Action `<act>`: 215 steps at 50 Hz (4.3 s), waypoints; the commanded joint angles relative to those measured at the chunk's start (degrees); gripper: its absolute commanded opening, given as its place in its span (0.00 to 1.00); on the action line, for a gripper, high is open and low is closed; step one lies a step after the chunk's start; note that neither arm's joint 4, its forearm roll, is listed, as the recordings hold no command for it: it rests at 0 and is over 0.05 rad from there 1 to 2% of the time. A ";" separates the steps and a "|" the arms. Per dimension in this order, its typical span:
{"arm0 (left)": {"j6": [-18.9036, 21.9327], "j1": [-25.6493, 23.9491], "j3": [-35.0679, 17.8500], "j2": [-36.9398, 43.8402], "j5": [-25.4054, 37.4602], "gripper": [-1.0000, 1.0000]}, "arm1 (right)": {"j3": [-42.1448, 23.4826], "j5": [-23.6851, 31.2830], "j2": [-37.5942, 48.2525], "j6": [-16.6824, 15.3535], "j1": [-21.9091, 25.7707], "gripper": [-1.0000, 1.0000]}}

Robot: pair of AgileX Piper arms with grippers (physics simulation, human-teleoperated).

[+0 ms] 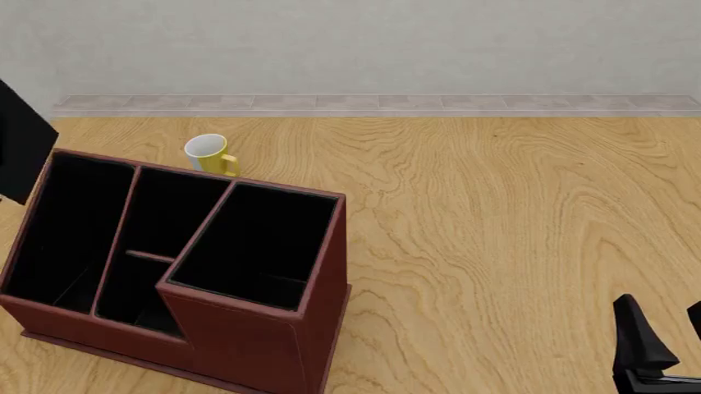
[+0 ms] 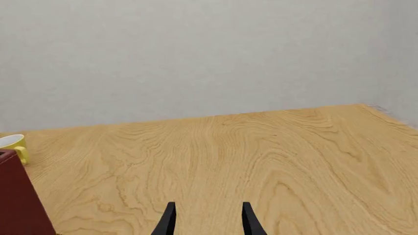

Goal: Pick up the book and place it in the left compartment of the caddy.

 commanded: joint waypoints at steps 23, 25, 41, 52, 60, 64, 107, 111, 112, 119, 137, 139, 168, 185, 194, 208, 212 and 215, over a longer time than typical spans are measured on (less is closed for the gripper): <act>-1.86 1.22 2.64 4.50 2.63 0.00 | -0.01 0.03 0.00 -0.20 0.18 1.00; -1.25 1.41 3.47 4.29 2.21 0.00 | -0.12 0.14 0.00 -0.27 0.26 1.00; 1.61 4.22 9.29 4.64 -2.51 0.00 | 0.03 0.11 0.00 -0.71 0.44 1.00; 1.97 4.71 12.65 5.39 -6.36 0.00 | 0.00 0.21 0.00 -0.77 0.38 1.00; 1.57 4.96 14.19 6.12 -8.59 0.00 | -0.05 0.27 0.00 -0.77 0.34 1.00; 1.61 5.14 14.66 6.24 -9.35 0.00 | -0.04 0.23 0.00 -0.78 0.23 1.00; 4.10 10.41 18.19 10.49 -18.01 0.00 | -0.10 0.52 0.01 -1.50 0.21 1.00; 4.02 10.74 18.63 11.05 -18.90 0.00 | -0.02 0.48 0.01 -1.57 0.22 1.00; 4.02 10.74 18.63 11.05 -18.90 0.00 | -0.02 0.48 0.01 -1.57 0.22 1.00; 4.50 11.18 20.75 12.39 -21.71 0.00 | -0.03 0.51 0.01 -1.65 0.23 1.00; 3.19 10.96 22.04 15.11 -25.32 0.00 | -0.20 0.64 0.01 -1.57 0.14 1.00; 3.18 11.07 22.30 15.29 -25.77 0.00 | -0.27 0.73 0.00 -1.56 0.14 1.00; 3.27 12.73 25.52 18.68 -31.39 0.00 | -0.19 0.68 0.01 -1.62 0.18 1.00; 2.33 12.83 27.50 19.88 -34.10 0.00 | -0.14 0.61 0.00 -1.63 0.07 1.00; 1.87 13.22 27.90 20.77 -35.24 0.00 | -0.26 0.72 0.00 -1.65 0.01 1.00; 1.50 13.70 29.08 22.47 -37.40 0.00 | -0.31 0.73 0.00 -1.52 -0.05 1.00; 1.47 13.94 29.24 22.87 -37.84 0.00 | -0.42 0.82 0.00 -1.51 -0.04 1.00; 1.31 14.08 29.43 23.29 -38.38 0.00 | -0.24 0.63 0.00 -1.49 -0.07 1.00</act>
